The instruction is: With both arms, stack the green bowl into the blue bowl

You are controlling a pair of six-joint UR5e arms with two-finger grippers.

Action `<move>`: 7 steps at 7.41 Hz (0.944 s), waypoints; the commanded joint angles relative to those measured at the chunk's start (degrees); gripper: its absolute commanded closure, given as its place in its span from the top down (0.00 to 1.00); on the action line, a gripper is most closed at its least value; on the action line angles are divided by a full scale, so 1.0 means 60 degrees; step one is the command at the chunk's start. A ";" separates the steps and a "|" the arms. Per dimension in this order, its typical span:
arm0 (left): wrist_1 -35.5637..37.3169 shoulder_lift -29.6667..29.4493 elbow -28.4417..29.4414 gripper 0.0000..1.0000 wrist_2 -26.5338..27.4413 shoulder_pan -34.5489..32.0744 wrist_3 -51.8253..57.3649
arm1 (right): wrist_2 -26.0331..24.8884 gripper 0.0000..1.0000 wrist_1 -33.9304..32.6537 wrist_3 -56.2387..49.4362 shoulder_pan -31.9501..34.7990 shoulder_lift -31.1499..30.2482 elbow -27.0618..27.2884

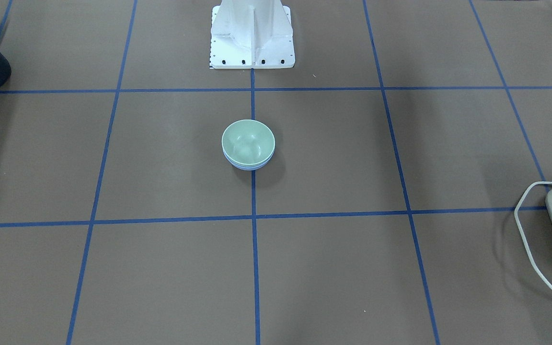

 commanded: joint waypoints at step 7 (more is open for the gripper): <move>-0.2128 0.1022 0.0082 0.98 0.0019 0.0016 -0.0034 | -0.0120 1.00 0.0044 -0.0119 0.0435 -0.0446 0.0036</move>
